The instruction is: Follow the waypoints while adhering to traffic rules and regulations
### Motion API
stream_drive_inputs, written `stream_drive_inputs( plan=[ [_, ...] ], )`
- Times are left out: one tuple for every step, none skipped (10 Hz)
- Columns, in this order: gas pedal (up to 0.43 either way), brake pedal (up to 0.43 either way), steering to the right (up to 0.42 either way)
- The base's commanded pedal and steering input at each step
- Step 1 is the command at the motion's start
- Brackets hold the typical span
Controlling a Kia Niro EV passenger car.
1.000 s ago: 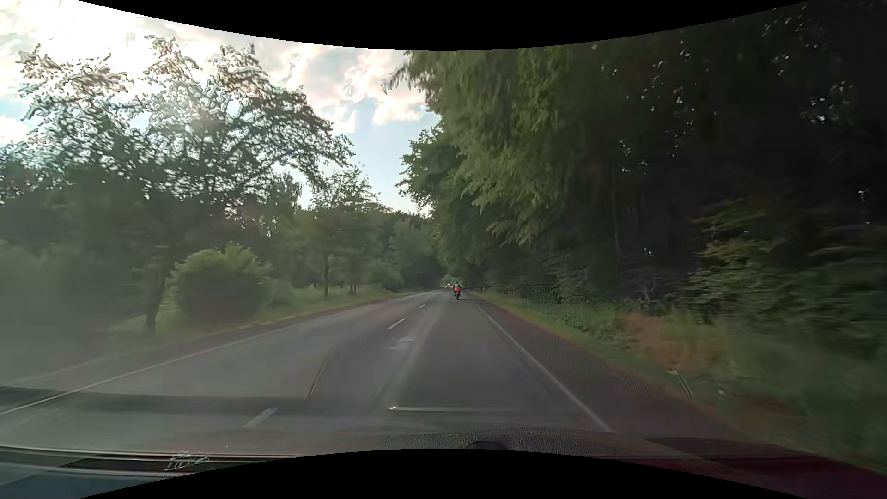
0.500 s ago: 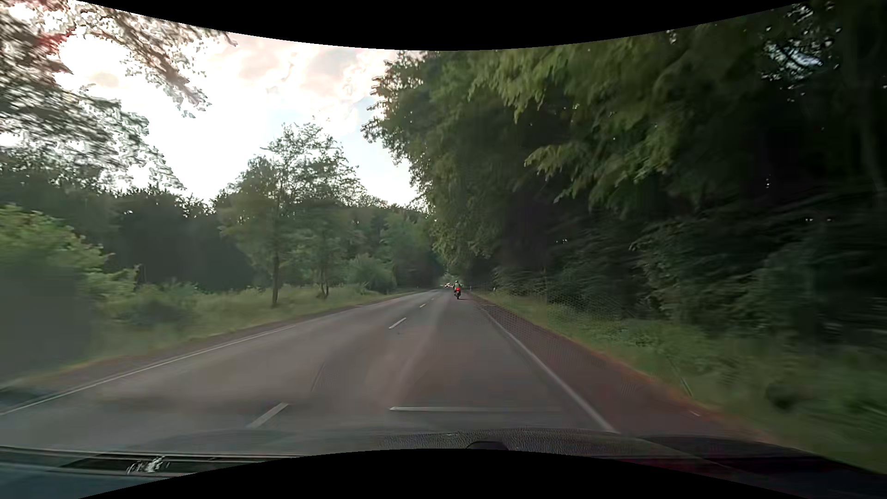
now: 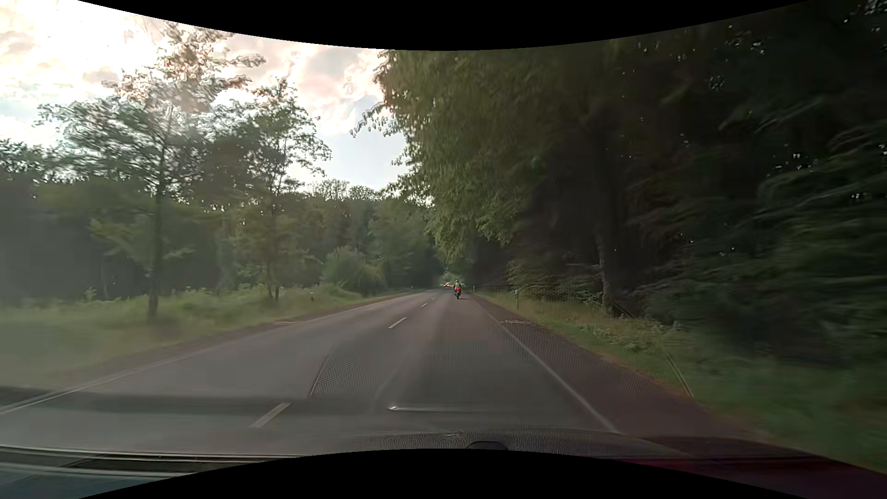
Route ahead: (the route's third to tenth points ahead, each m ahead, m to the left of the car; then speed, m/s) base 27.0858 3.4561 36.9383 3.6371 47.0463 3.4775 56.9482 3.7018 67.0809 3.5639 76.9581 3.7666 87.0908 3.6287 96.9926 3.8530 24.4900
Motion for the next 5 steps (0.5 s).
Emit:
stream_drive_inputs(
  plan=[
    [0.378, 0.000, 0.000],
    [0.378, 0.000, 0.000],
    [0.378, 0.000, 0.000],
    [0.378, 0.000, 0.000],
    [0.378, 0.000, 0.000]
  ],
)
